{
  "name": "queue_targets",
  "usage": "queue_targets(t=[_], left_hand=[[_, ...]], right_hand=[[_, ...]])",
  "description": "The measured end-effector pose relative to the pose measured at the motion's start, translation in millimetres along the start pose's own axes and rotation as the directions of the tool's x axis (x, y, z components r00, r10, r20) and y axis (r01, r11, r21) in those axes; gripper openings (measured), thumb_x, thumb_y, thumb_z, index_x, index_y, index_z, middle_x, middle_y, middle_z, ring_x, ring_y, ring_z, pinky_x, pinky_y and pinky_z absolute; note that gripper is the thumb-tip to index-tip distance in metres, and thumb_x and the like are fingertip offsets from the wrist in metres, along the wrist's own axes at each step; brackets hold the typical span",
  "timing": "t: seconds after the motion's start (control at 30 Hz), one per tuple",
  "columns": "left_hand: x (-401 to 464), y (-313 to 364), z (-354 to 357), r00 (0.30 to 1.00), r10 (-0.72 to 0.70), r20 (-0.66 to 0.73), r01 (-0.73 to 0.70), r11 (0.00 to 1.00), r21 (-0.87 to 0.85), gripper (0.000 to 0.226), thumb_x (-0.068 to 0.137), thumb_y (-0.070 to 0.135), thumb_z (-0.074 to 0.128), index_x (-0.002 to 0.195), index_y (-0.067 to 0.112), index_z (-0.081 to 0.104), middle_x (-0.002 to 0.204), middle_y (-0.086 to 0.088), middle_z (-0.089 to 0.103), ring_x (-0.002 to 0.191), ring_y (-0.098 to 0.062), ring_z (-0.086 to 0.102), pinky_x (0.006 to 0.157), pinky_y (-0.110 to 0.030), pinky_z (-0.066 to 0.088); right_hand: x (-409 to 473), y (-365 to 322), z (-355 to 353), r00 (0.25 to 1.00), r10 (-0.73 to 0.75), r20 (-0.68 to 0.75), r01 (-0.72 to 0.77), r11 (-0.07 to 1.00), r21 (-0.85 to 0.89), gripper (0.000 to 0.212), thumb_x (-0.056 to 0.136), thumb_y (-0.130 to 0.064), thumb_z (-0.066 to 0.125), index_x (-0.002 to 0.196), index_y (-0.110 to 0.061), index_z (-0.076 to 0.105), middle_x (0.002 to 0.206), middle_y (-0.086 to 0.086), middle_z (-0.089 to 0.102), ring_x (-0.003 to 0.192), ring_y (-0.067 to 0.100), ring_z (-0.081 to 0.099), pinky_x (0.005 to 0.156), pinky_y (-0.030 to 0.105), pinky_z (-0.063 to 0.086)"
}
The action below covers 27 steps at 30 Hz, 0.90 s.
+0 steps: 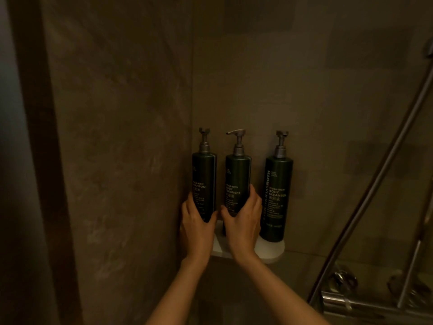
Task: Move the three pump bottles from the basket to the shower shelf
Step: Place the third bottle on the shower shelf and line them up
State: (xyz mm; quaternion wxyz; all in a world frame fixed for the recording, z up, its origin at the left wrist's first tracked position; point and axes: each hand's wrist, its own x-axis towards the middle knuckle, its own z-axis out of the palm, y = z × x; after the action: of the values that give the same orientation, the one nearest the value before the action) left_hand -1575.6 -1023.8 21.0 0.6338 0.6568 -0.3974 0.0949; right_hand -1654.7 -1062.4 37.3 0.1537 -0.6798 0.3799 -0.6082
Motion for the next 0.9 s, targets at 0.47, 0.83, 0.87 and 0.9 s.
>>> queue_targets(t=[0.47,0.83,0.87,0.9], left_hand=[[2,-8,3,1.000,0.002,-0.013,-0.004,0.993,-0.117,0.066,0.084,0.021,0.067,0.143,0.020,0.036,0.137,-0.001,0.047,0.119,-0.010,0.047,0.096,-0.027,0.040],[8,-12,6,1.000,0.003,0.007,-0.003,0.998,-0.058,0.067,0.085,0.026,0.065,0.143,0.017,0.035,0.138,-0.005,0.047,0.120,-0.020,0.051,0.094,-0.031,0.044],[7,-12,6,1.000,0.007,0.011,-0.006,0.998,-0.062,0.067,0.085,0.027,0.065,0.143,0.017,0.034,0.138,-0.005,0.047,0.120,-0.019,0.051,0.094,-0.031,0.043],[7,-13,6,1.000,0.011,0.017,-0.010,0.998,-0.068,0.066,0.086,0.027,0.063,0.144,0.018,0.032,0.138,-0.005,0.047,0.120,-0.019,0.050,0.094,-0.030,0.042]], right_hand=[[-1,7,2,0.999,0.004,0.047,-0.009,0.995,0.099,0.079,0.083,-0.024,0.069,0.146,-0.013,0.023,0.144,0.008,0.039,0.132,0.021,0.038,0.107,0.036,0.035],[2,9,3,0.993,0.033,0.116,-0.049,0.990,0.135,0.080,0.087,-0.024,0.065,0.150,-0.016,0.016,0.151,0.007,0.033,0.137,0.019,0.033,0.109,0.030,0.028],[2,8,3,0.994,0.034,0.106,-0.048,0.990,0.133,0.081,0.086,-0.024,0.066,0.149,-0.016,0.018,0.150,0.007,0.034,0.136,0.019,0.034,0.107,0.028,0.028],[2,8,3,0.996,0.035,0.081,-0.045,0.991,0.125,0.082,0.083,-0.025,0.069,0.148,-0.015,0.021,0.148,0.007,0.036,0.134,0.018,0.036,0.106,0.027,0.029]])
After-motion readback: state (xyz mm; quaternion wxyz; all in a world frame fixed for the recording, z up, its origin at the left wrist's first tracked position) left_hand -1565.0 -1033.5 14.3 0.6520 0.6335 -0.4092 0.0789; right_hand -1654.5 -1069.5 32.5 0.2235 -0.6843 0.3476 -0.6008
